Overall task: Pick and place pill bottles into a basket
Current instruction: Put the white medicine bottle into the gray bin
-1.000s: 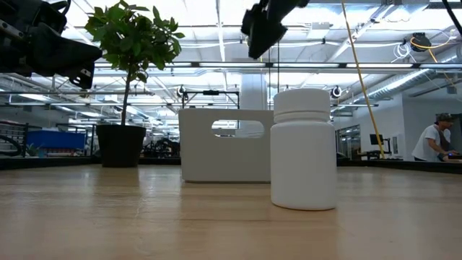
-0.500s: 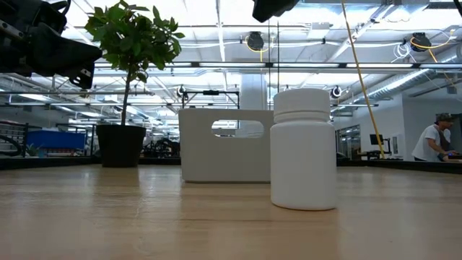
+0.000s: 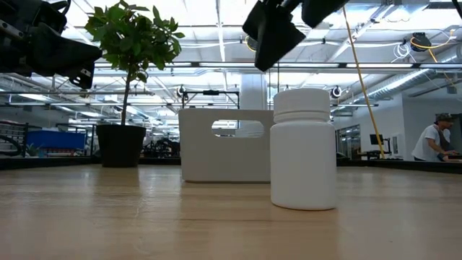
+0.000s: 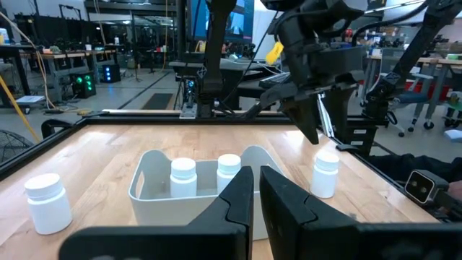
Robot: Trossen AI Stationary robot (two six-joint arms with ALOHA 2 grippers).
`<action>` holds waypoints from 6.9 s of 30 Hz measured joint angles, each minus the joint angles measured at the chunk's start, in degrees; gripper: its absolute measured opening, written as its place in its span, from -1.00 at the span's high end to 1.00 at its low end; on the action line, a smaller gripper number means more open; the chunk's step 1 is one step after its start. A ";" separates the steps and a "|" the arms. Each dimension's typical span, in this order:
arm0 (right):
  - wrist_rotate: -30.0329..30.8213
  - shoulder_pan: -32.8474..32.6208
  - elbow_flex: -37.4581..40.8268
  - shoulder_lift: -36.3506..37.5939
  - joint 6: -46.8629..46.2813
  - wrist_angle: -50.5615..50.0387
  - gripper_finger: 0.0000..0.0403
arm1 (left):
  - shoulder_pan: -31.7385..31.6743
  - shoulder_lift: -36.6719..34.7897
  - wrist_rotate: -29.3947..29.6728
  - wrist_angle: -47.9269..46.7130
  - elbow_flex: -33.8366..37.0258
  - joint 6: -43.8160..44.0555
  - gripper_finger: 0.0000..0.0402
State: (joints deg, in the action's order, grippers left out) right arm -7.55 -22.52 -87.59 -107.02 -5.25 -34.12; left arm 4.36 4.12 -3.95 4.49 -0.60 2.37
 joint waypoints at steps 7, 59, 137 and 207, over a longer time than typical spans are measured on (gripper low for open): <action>-1.17 0.02 2.32 0.05 1.29 4.31 -0.51 | 0.02 -0.02 0.00 0.02 0.00 0.00 0.85; 1.55 -1.75 8.40 -3.13 0.34 12.41 -0.38 | 0.01 -0.01 0.00 -0.01 0.00 0.00 0.85; 4.31 27.51 8.31 4.49 13.46 17.54 0.25 | 0.02 -0.01 0.00 0.00 0.00 0.00 0.85; 1.57 27.13 2.34 -6.19 16.88 12.88 -0.13 | 0.01 0.00 0.00 0.02 0.00 0.02 0.85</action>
State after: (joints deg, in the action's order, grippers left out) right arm -5.98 4.61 -85.25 -113.21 11.63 -21.23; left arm 4.37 4.12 -3.95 4.51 -0.60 2.39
